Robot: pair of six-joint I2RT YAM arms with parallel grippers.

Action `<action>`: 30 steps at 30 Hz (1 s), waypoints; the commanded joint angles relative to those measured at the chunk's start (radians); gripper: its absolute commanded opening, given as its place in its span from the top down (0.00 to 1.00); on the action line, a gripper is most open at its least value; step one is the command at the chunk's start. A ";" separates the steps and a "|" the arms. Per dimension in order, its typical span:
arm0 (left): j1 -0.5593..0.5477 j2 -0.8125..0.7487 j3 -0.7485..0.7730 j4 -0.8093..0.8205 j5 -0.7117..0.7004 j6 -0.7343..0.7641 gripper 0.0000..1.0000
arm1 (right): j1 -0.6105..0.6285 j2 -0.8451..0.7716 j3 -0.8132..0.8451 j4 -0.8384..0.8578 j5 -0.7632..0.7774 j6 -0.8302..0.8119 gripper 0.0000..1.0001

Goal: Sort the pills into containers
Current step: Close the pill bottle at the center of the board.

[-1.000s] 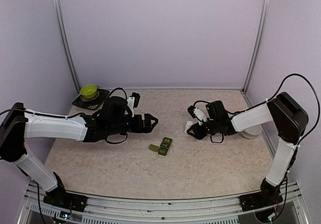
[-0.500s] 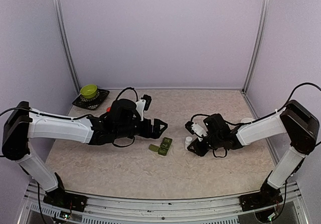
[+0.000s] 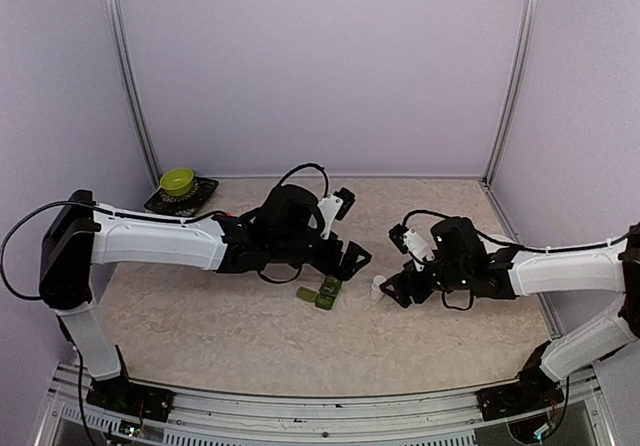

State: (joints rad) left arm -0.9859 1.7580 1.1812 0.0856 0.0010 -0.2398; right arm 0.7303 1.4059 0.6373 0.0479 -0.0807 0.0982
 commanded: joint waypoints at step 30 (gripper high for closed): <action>-0.060 0.558 0.663 -0.526 0.108 0.134 0.34 | -0.060 -0.601 -0.152 -0.340 0.289 0.405 0.00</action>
State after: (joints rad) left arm -1.0466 2.2917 1.8149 -0.3988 0.0975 -0.1066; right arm 0.6777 0.8024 0.5060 -0.2955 0.2199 0.4957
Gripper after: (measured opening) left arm 0.684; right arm 0.995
